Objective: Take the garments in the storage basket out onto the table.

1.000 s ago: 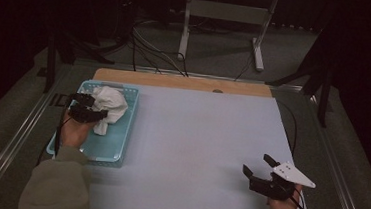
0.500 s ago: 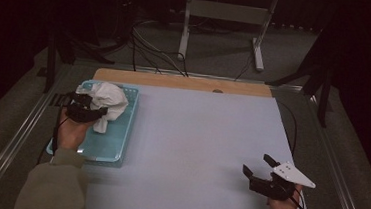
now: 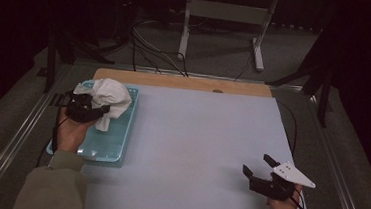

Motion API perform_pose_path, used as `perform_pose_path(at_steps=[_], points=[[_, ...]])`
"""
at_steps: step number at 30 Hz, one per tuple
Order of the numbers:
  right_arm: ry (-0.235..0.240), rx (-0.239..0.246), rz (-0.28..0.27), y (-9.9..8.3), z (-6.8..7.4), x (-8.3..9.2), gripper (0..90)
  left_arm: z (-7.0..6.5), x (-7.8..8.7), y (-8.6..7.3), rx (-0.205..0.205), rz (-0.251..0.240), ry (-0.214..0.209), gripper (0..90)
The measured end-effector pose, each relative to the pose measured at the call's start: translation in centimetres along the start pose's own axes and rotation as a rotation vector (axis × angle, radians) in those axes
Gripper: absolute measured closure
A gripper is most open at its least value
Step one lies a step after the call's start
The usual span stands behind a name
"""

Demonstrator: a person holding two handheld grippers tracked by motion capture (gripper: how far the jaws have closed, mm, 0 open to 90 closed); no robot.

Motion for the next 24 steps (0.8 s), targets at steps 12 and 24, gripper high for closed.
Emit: perform_pose_path(at_steps=[12,24], points=[[0.002,0.000,0.002,0.0,0.0,0.0,14.9,-1.9,0.5,1.4,-0.039,-0.051,-0.041,67.4],[0.004,0.002,0.004,0.0,0.0,-0.1,15.1,-3.8,0.6,2.7,-0.069,-0.086,-0.083,67.4]])
Point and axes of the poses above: each handheld gripper's, and its own axes: x roughly backward along the jaws, y roughly out of its top, z roughly to its left, the point moved 5 cm from there along -x, roughly forward along the jaws, and after that the axes turned 11 degrees about -x, right-handed, at the moved point
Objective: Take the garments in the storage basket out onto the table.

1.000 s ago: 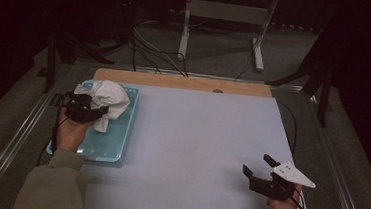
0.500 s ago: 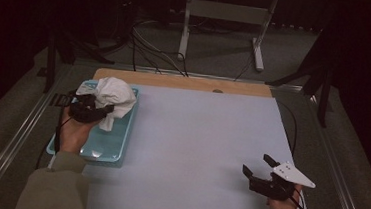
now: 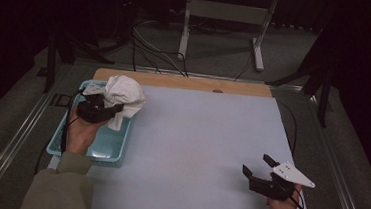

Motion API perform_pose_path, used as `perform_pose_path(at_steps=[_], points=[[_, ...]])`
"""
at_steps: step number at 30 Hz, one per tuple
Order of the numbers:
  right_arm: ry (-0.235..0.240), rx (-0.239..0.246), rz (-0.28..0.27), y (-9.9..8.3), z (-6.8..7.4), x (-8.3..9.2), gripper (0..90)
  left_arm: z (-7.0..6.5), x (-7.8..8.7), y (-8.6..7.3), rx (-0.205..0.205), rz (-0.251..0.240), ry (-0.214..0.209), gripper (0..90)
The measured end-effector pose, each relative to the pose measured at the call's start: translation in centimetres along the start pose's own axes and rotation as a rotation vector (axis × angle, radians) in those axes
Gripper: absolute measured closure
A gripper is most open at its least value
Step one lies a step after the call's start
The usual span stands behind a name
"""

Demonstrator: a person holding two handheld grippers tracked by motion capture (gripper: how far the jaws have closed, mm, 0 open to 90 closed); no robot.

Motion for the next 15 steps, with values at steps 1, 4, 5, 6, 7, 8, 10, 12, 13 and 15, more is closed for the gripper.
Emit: perform_pose_path(at_steps=[1,4,5,6,7,8,10,12,13,15], points=[[0.000,-0.001,0.000,0.0,0.0,0.0,15.1,-0.1,0.0,0.1,0.000,-0.003,-0.003,67.4],[0.001,-0.001,0.000,0.0,0.0,0.0,15.1,-0.6,0.0,0.5,-0.011,-0.010,-0.011,67.4],[0.001,0.000,0.000,0.0,0.0,0.0,15.1,-0.8,-0.1,0.6,-0.012,-0.015,-0.016,67.4],[0.001,0.000,0.000,0.0,0.0,0.0,15.1,-0.9,-0.1,0.7,-0.013,-0.017,-0.022,67.4],[0.001,-0.001,0.000,0.0,0.0,0.0,15.1,-1.1,-0.2,0.8,-0.015,-0.020,-0.026,67.4],[0.001,-0.001,0.000,0.0,0.0,0.0,15.1,-1.2,-0.2,0.9,-0.019,-0.020,-0.027,67.4],[0.001,-0.001,-0.001,0.0,0.0,0.0,15.1,-1.5,-0.3,1.0,-0.024,-0.021,-0.032,67.4],[0.002,-0.002,-0.001,0.0,0.0,0.0,15.1,-1.9,-0.5,1.2,-0.030,-0.023,-0.040,67.4],[0.001,-0.002,-0.001,0.0,0.0,0.0,15.1,-2.0,-0.5,1.3,-0.031,-0.024,-0.042,67.3],[0.001,-0.002,-0.001,0.0,0.0,0.0,15.1,-2.3,-0.6,1.4,-0.035,-0.027,-0.049,67.4]])
Point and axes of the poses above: each handheld gripper's, and its own axes: x roughly backward along the jaws, y roughly out of its top, z roughly to its left, the point moved 5 cm from there along -x, roughly forward along the jaws, and after that the axes turned 11 degrees about -x, right-handed, at the moved point
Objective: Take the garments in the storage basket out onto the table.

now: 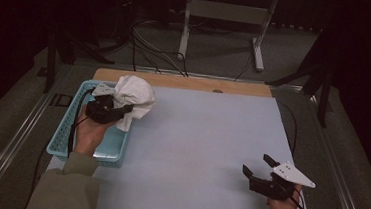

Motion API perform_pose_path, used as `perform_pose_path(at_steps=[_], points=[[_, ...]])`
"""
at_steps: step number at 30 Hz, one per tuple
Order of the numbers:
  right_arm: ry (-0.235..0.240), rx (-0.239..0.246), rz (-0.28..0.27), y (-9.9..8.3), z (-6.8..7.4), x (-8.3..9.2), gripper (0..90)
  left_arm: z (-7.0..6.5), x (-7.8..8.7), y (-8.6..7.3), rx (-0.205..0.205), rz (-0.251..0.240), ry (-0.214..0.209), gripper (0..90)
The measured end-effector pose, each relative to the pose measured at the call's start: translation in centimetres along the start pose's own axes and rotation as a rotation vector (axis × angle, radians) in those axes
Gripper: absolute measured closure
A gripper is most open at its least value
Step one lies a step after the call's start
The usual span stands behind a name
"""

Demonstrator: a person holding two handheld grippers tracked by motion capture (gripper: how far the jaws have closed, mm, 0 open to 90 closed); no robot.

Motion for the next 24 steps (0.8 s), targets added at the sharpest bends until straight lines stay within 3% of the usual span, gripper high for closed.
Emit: perform_pose_path(at_steps=[24], points=[[0.001,0.002,-0.005,0.0,0.0,0.1,15.1,-3.8,-1.7,1.8,-0.051,-0.028,-0.081,67.4]])
Point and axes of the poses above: each handheld gripper's, and its own axes: x roughly backward along the jaws, y roughly out of its top, z roughly to its left, the point moved 5 cm from there along -x, roughly forward along the jaws, and after that the axes turned 11 degrees about -x, right-handed, at the moved point
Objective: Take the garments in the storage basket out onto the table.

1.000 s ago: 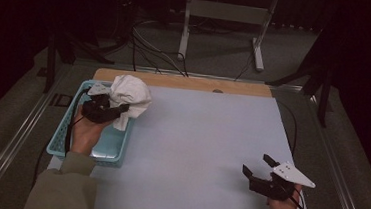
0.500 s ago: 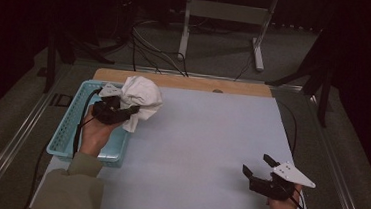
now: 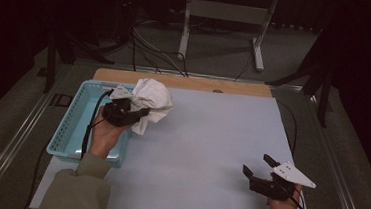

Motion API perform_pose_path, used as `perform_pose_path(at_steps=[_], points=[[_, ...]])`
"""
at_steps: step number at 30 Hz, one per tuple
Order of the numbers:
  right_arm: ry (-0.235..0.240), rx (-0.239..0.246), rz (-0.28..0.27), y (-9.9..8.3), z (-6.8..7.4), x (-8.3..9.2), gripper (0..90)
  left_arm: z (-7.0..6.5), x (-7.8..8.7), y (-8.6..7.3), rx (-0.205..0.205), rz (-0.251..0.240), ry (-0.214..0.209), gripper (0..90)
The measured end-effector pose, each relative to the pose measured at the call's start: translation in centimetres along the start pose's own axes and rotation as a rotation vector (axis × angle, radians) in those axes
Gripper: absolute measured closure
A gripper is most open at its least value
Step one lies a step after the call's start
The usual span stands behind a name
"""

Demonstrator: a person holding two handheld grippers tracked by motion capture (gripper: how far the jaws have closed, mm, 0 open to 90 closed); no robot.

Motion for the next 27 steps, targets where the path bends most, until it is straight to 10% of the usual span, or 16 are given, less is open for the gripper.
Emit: perform_pose_path(at_steps=[27], points=[[0.001,-0.001,0.001,0.0,0.0,0.0,15.1,-3.3,-2.4,1.2,-0.036,-0.026,-0.059,67.4]])
Point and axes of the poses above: each handheld gripper's, and its own axes: x roughly backward along the jaws, y roughly out of its top, z roughly to its left, the point moved 5 cm from there along -x, roughly forward along the jaws, and after that the axes turned 11 degrees about -x, right-handed, at the moved point
